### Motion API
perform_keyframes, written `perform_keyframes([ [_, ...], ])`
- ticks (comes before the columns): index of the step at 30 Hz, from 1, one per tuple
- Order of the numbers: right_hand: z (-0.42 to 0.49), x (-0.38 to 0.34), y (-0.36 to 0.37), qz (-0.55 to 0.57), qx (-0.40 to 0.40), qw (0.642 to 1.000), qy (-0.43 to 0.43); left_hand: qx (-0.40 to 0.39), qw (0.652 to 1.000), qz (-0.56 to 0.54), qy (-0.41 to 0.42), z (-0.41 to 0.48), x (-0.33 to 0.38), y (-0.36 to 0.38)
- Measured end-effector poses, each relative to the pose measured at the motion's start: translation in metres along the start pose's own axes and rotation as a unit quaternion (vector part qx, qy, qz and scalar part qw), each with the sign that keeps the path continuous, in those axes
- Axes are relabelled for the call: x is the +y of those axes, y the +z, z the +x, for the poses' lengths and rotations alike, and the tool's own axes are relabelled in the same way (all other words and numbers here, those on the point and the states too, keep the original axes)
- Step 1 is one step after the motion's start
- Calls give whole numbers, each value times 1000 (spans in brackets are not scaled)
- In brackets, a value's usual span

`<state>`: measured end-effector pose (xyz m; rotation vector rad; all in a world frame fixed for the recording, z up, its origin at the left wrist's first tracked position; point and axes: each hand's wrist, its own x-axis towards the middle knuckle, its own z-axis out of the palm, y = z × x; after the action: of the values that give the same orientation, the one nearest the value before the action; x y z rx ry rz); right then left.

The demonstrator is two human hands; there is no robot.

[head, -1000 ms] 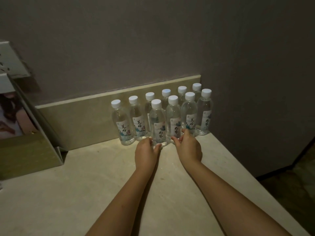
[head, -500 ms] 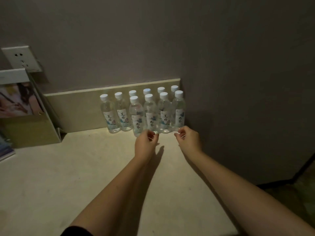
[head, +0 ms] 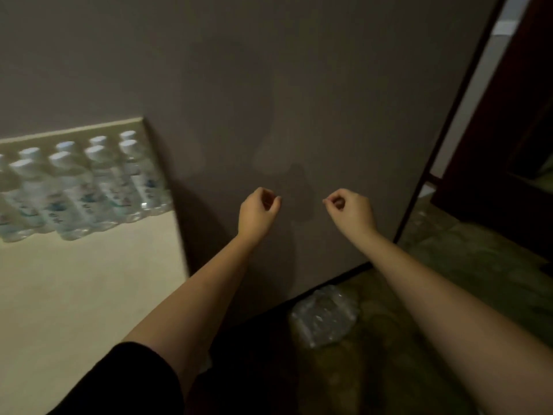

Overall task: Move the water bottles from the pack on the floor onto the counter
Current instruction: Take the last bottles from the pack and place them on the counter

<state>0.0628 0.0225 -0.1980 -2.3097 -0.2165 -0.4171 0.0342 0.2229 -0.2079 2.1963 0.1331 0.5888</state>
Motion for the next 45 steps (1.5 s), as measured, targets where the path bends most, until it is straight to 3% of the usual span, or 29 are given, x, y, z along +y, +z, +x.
perform_keyframes([
  [11, 56, 183, -40, -43, -63, 991, 114, -121, 992, -25, -16, 52, 24, 207],
  [22, 173, 272, 8, -33, -146, 982, 115, -149, 984, 42, -88, 145, -37, 306],
  [27, 205, 317, 48, -50, -216, 968, 117, -172, 975, 35, -135, 141, -72, 342],
  [37, 277, 372, 177, -20, -410, 911, 35, -114, 955, 62, -266, 156, -136, 394],
  [45, 237, 475, 255, -58, -456, 883, 94, -112, 929, 22, -353, 98, -214, 477],
])
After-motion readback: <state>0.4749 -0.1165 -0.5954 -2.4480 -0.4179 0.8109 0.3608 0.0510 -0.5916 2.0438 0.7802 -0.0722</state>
